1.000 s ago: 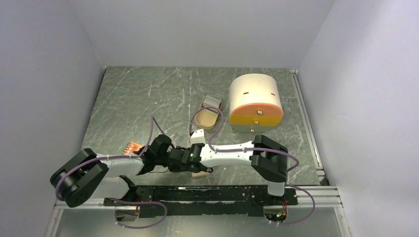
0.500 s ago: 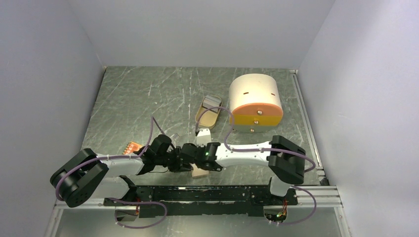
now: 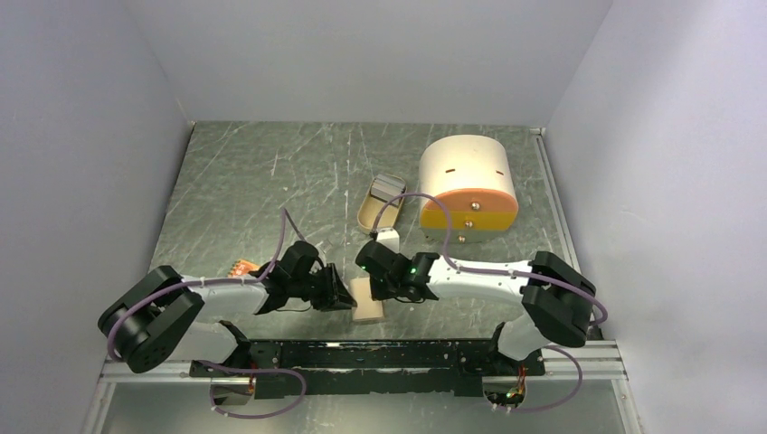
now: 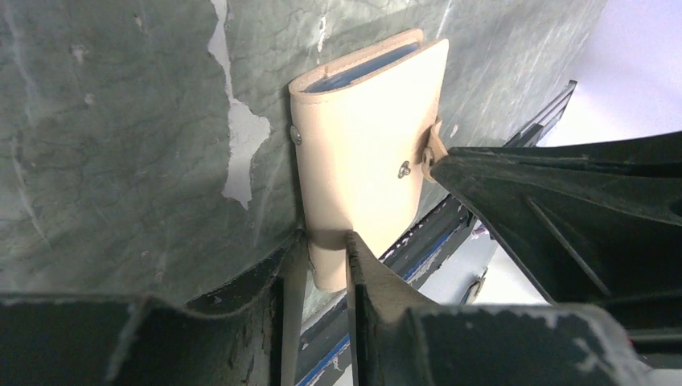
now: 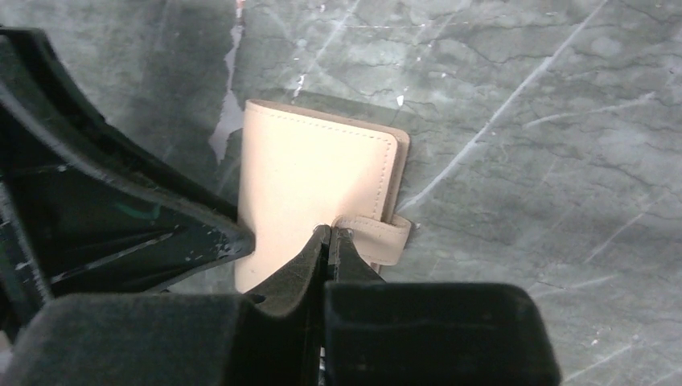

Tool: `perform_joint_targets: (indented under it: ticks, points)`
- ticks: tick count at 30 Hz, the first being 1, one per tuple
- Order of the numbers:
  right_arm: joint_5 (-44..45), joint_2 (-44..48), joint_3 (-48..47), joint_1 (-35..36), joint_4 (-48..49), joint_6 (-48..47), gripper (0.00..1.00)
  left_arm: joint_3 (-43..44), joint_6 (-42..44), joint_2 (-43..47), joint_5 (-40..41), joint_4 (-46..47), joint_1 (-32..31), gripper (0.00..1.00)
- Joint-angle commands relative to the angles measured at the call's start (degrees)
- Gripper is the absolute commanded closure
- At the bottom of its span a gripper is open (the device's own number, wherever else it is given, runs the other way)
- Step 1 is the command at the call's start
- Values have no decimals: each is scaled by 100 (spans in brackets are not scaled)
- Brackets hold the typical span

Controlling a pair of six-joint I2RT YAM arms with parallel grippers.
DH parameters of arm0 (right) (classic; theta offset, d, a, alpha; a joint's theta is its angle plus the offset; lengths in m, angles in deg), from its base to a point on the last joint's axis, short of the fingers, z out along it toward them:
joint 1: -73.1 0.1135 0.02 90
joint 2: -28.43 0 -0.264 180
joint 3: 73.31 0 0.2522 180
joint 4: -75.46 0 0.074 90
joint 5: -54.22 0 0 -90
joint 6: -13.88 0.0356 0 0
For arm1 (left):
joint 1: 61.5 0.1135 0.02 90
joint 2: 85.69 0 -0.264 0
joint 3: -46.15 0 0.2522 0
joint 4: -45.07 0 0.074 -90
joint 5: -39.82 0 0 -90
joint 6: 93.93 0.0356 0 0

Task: Put the credit cards into the card holder
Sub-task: Close the card holder at the center of the board.

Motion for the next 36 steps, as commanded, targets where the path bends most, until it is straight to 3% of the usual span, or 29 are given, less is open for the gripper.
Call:
perform_joint_targets:
  ticks: [1, 36]
  points:
    - [-390, 165, 112, -88, 340, -226, 100, 106, 40, -86, -19, 169, -27, 71]
    - [-665, -383, 205, -124, 489, -216, 100, 122, 99, -100, 51, 66, -27, 74]
